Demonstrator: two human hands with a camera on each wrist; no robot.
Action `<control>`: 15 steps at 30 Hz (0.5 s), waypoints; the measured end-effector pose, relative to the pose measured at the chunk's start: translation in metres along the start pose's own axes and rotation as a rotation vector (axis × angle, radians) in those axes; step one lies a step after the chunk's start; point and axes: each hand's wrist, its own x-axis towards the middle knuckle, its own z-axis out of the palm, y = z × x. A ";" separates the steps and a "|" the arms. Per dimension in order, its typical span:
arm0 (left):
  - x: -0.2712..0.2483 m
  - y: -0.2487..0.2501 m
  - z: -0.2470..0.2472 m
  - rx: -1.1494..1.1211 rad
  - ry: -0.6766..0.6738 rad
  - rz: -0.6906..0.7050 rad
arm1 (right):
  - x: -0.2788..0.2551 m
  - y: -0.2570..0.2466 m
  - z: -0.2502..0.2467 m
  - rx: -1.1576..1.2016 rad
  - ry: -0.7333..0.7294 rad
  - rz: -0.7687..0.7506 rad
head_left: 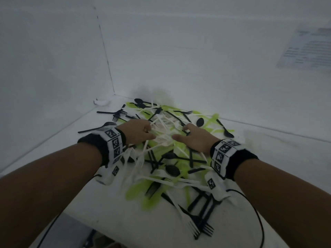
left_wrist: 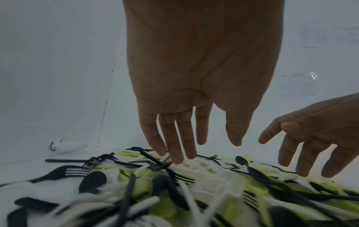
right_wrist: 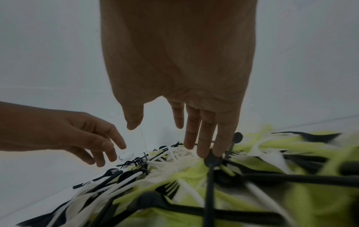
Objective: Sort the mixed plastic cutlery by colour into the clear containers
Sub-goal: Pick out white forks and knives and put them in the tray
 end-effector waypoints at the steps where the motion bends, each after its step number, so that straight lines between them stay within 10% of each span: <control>1: 0.005 -0.012 -0.005 -0.003 -0.002 0.012 | 0.009 -0.010 0.004 -0.010 0.007 0.010; 15: 0.076 -0.118 -0.025 -0.052 -0.035 0.043 | 0.118 -0.067 0.033 -0.073 0.124 0.028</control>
